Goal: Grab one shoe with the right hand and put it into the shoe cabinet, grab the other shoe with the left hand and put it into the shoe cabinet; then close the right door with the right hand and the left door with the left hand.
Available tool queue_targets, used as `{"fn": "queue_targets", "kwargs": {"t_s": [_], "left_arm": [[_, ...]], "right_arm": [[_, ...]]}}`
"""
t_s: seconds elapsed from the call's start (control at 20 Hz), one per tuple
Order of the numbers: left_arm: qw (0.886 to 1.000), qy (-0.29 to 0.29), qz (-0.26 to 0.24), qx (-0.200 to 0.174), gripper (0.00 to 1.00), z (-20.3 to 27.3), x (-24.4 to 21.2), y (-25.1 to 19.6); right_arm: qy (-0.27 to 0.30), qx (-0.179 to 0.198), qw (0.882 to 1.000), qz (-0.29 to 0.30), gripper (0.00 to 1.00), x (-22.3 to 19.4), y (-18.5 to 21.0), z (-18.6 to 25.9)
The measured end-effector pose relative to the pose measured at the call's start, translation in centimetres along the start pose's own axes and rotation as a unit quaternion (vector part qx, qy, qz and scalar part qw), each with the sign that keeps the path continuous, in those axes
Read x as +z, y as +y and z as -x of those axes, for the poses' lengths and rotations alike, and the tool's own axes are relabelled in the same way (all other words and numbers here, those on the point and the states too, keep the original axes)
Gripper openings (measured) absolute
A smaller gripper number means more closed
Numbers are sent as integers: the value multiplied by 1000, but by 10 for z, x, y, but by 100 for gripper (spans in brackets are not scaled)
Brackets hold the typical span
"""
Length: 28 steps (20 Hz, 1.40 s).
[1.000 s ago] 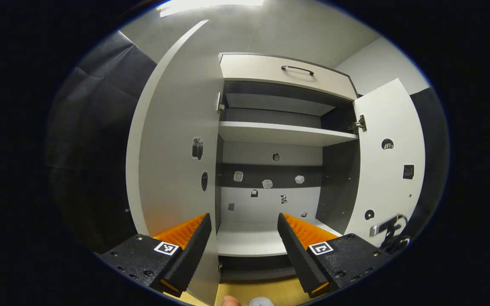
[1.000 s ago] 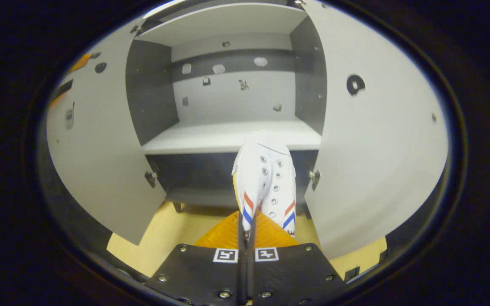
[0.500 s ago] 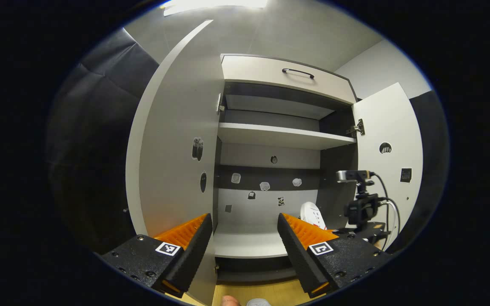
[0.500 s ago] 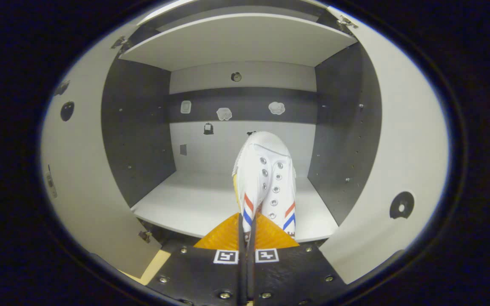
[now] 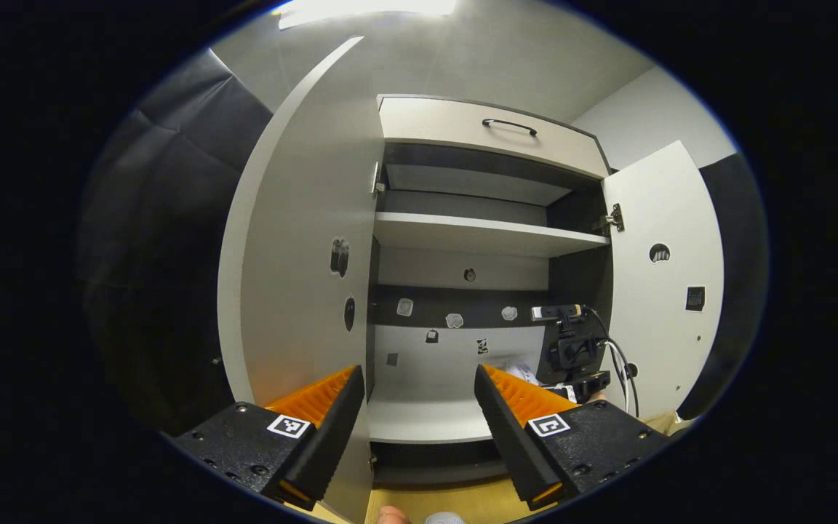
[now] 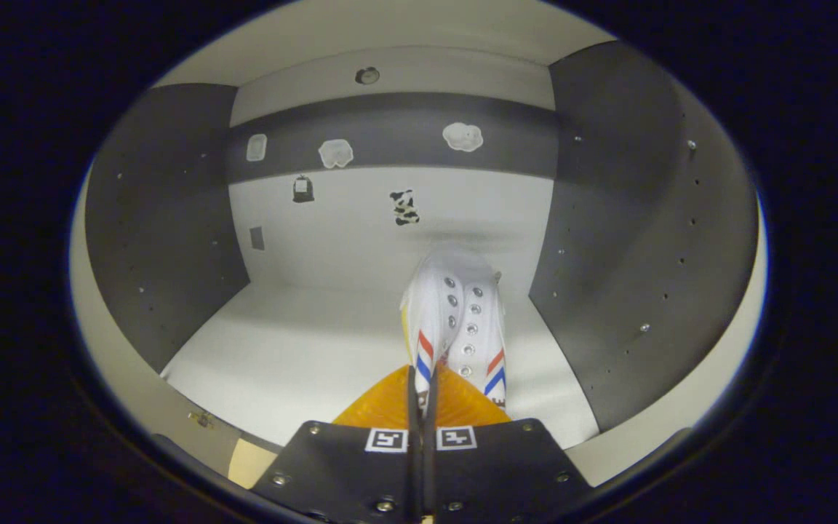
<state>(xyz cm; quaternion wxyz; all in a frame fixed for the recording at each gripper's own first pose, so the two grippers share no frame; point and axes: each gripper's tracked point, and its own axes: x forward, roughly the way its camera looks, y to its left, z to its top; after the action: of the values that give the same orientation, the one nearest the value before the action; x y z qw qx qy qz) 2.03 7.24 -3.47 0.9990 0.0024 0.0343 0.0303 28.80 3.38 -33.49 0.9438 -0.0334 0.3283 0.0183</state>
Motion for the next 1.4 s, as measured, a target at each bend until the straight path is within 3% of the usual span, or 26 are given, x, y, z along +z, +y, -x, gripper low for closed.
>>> {"fn": "queue_targets", "kwargs": {"t_s": [0.3, 0.6, 0.7, 0.75, 0.85, 1.1, 1.15, 1.2, 1.4], "left_arm": [[1000, 0, -2, 1, 93, 0, 0, 0], [1000, 1, -3, -2, 93, 1, 0, -1], [1000, 4, -4, -4, 93, 1, -1, -1], [1000, 5, -5, -5, 93, 1, -1, -1], [1000, 7, -5, -6, 93, 1, -1, -2], [1000, 23, -6, -15, 96, 4, -11, -11], [999, 27, -8, -19, 95, 5, -15, -14], [999, 34, -11, -23, 95, 5, -20, -18], [998, 57, -10, -39, 96, 6, -43, -34]], "right_arm": [[26, 3, 1000, -8, 0, -15, 6, -27], [39, 3, 999, -16, 2, -19, 10, -25], [32, 6, 999, -19, 16, -13, 7, -19], [25, 10, 999, -19, 28, -8, 8, -14], [3, 11, 1000, -16, 40, 5, 2, 11], [-84, 34, 995, -29, 40, 54, 4, 105], [-101, 43, 993, -32, 35, 61, 6, 127], [-115, 48, 992, -33, 40, 70, 5, 147], [-171, 61, 983, -30, 40, 93, 6, 227]]}}
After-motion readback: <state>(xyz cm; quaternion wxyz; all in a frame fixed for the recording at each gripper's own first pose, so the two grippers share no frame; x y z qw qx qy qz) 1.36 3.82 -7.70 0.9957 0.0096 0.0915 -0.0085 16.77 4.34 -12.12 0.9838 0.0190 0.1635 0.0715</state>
